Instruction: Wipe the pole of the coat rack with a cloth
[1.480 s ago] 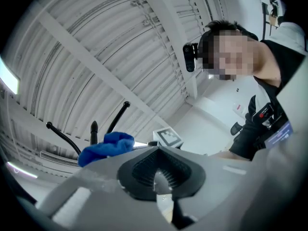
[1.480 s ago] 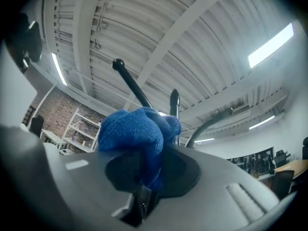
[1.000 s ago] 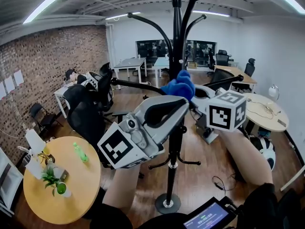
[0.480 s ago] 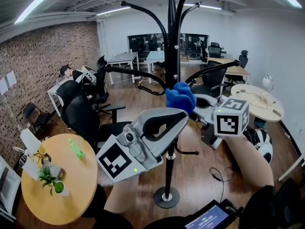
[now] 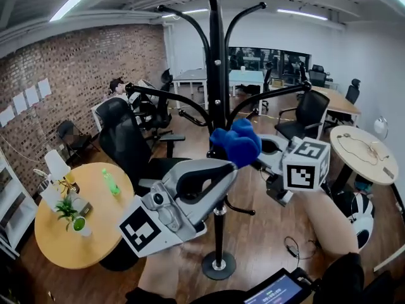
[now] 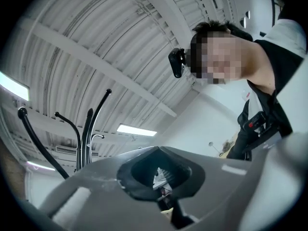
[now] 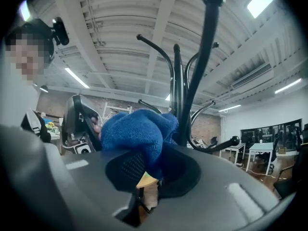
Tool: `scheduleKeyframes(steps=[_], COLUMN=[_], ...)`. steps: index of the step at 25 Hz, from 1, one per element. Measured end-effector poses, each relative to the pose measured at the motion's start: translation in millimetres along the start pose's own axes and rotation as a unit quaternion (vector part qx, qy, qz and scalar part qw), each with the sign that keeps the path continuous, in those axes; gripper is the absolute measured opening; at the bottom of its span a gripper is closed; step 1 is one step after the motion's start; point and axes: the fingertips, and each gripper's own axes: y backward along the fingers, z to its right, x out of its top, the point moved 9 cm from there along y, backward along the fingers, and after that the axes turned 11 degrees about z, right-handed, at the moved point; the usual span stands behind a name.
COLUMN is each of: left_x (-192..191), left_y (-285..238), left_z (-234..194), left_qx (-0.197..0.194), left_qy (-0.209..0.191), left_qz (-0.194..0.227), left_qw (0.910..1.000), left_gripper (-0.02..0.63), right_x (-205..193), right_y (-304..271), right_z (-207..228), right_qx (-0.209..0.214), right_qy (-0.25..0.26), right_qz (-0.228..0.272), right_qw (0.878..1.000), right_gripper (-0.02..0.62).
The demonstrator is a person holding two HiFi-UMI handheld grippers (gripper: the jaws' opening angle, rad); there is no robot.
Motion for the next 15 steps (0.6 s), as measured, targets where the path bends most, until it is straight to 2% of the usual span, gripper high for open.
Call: scheduleKeyframes(steps=[4,9,12,15], left_x=[-32.0,-53.0,-54.7,-53.6], left_y=[-34.4,-58.9,-70.9,-81.9], left_z=[22.7,26.9,26.8,26.3], left_qx=[0.052,0.111,0.125,0.118], left_qy=[-0.035,-0.058,-0.074,-0.080], left_qz=[-0.039,-0.066,-0.076,-0.081], left_qw=[0.9972,0.9899,0.9865,0.9864], left_gripper=[0.003,0.003,0.003,0.003], right_x=[-6.9,18.1,34.9,54.8], right_y=[28.8,40.3,45.1,54.8], right_z=[31.3,65.3,70.0,69.8], right_qx=[0.058,0.092,0.111,0.115], right_qy=[-0.011,-0.034,-0.035,0.006], right_qz=[-0.001,0.056,0.102,0.151], right_qw=[0.998,0.994,0.988,0.982], right_gripper=[0.051,0.051,0.051,0.051])
